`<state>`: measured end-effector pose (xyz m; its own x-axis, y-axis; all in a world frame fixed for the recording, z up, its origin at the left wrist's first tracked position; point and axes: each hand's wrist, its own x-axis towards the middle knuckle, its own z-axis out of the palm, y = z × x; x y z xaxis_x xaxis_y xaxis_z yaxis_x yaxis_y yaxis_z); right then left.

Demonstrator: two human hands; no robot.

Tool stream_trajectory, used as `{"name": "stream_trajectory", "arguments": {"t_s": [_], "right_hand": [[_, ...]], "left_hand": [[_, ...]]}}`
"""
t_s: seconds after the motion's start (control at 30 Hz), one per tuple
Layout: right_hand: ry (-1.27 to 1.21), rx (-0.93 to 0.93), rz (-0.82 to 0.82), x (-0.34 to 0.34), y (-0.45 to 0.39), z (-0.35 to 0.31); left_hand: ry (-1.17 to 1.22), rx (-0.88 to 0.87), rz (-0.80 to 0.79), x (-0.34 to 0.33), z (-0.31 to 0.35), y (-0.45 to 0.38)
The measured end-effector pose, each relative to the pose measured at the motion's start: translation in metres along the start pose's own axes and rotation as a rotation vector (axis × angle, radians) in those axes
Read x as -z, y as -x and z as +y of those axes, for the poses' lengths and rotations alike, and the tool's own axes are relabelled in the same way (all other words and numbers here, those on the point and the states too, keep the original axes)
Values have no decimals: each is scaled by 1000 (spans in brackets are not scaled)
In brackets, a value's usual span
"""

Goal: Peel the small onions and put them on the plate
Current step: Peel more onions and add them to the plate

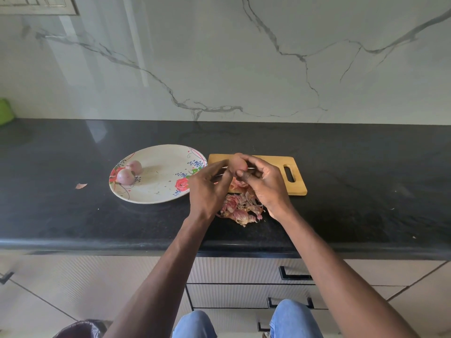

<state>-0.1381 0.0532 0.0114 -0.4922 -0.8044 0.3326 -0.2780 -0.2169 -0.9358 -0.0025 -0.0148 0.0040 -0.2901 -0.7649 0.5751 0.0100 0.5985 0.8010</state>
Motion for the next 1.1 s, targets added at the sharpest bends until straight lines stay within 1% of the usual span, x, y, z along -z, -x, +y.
{"name": "stream_trajectory", "arguments": {"t_s": [0.23, 0.4, 0.6, 0.77, 0.97, 1.1], "right_hand": [[-25, -46, 112, 1, 21, -1], [50, -28, 212, -3, 30, 3], [148, 2, 217, -6, 30, 4], [153, -1, 218, -6, 30, 3], [103, -38, 226, -6, 30, 5], [-97, -64, 209, -3, 33, -1]], "left_hand": [[-62, -95, -111, 1, -5, 2], [-121, -136, -154, 0, -4, 4], [-210, -157, -153, -4, -5, 6], [-296, -170, -143, -10, -3, 7], [-300, -138, -136, -9, -3, 7], [-315, -80, -75, -7, -2, 3]]}}
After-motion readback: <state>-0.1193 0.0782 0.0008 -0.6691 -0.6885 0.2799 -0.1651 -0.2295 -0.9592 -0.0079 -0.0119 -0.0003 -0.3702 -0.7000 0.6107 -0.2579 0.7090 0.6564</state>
